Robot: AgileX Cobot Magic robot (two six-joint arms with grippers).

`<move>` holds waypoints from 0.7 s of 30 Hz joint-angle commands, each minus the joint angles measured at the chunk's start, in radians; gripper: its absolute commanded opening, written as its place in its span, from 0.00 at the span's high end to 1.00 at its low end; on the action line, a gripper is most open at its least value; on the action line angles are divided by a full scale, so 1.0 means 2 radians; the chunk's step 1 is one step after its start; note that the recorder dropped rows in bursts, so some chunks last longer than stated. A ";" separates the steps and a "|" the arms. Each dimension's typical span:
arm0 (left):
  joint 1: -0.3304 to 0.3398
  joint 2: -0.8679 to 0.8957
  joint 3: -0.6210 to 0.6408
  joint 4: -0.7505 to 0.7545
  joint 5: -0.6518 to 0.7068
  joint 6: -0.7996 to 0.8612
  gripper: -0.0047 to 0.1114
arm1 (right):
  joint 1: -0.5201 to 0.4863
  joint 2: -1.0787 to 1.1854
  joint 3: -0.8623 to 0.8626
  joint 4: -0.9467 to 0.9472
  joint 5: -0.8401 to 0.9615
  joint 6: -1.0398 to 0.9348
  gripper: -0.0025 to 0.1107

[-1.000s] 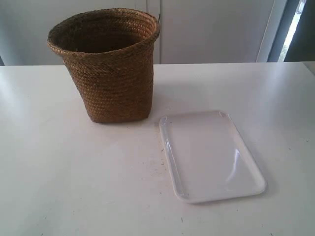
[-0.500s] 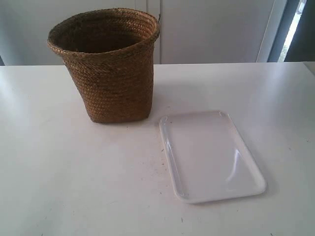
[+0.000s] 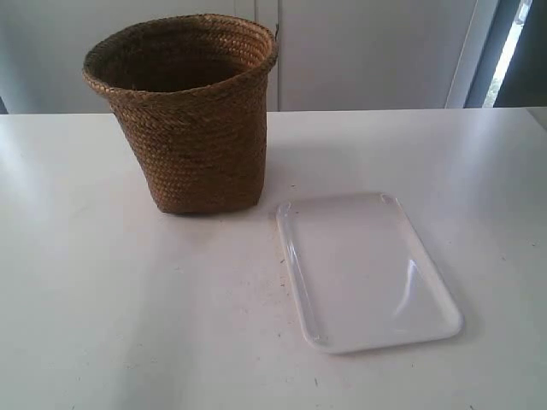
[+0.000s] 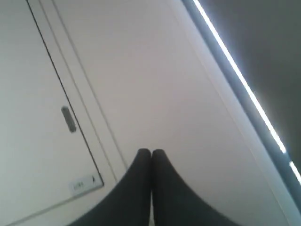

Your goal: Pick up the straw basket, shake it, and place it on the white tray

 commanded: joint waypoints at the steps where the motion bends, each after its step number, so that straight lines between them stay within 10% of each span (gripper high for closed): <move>1: 0.002 0.163 -0.119 -0.020 0.135 0.005 0.96 | 0.000 0.155 -0.137 -0.047 0.147 -0.009 0.98; 6: 0.003 0.317 -0.296 -0.004 0.372 0.005 0.96 | 0.000 0.318 -0.342 -0.065 0.404 -0.035 0.98; 12: 0.003 0.404 -0.452 0.016 0.500 -0.015 0.96 | 0.000 0.460 -0.541 -0.042 0.664 -0.075 0.98; 21: 0.003 0.494 -0.600 0.008 0.586 -0.049 0.96 | 0.000 0.532 -0.637 0.034 0.686 -0.090 0.98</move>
